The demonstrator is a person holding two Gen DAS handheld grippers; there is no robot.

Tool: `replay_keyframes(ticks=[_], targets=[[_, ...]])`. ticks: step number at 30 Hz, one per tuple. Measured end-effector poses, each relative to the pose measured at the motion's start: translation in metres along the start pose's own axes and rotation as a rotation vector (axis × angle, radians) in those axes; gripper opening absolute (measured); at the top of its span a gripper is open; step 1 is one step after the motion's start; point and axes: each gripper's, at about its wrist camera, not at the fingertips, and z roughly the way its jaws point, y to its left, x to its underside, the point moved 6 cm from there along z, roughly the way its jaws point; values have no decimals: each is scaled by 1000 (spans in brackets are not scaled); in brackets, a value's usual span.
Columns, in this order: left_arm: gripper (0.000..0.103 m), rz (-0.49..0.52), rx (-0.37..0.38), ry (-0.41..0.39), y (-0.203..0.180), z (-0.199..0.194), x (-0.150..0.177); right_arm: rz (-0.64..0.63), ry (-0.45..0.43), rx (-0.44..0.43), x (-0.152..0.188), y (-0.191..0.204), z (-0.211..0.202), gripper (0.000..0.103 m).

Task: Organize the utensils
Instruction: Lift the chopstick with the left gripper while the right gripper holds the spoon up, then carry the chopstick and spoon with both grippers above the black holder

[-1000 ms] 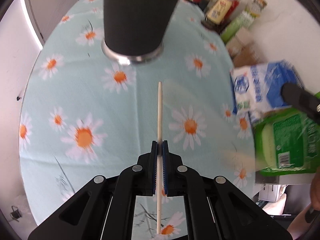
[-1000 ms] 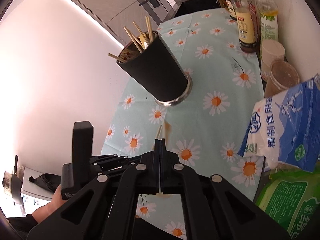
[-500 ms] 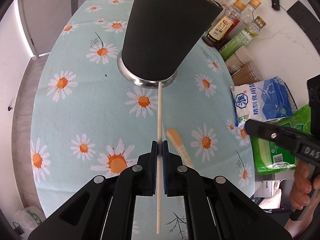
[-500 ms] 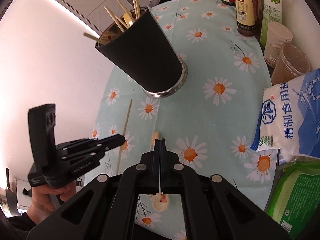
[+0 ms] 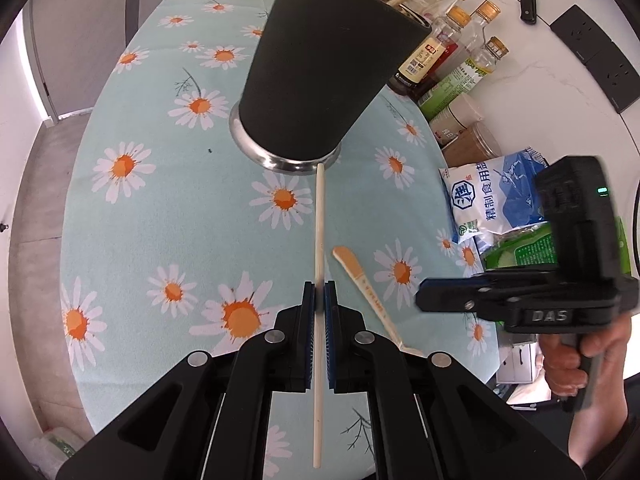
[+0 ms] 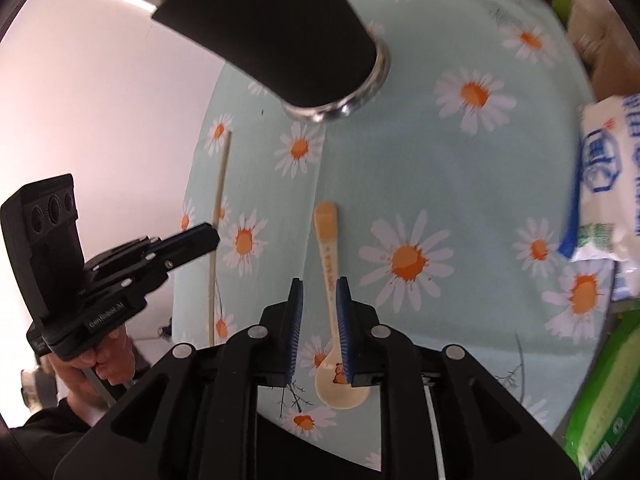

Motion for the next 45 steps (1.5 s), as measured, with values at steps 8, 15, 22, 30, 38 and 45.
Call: replay_keyframes(ticks=[8, 15, 22, 30, 38, 45], targets=[[4, -33, -14, -9, 9, -11, 14, -78, 103, -151, 4, -7, 26, 20], [4, -70, -39, -8, 10, -16, 23, -89, 134, -203, 2, -16, 44, 19], [4, -91, -55, -7, 7, -17, 28, -114, 148, -252, 1, -16, 49, 14], [4, -96, -55, -11, 6, -18, 31, -122, 124, -236, 5, -13, 48, 5], [4, -104, -29, -50, 13, -25, 23, -171, 15, -267, 6, 24, 13, 5], [4, -77, 40, -142, 16, -49, 0, -238, -189, -298, -8, 70, -38, 5]])
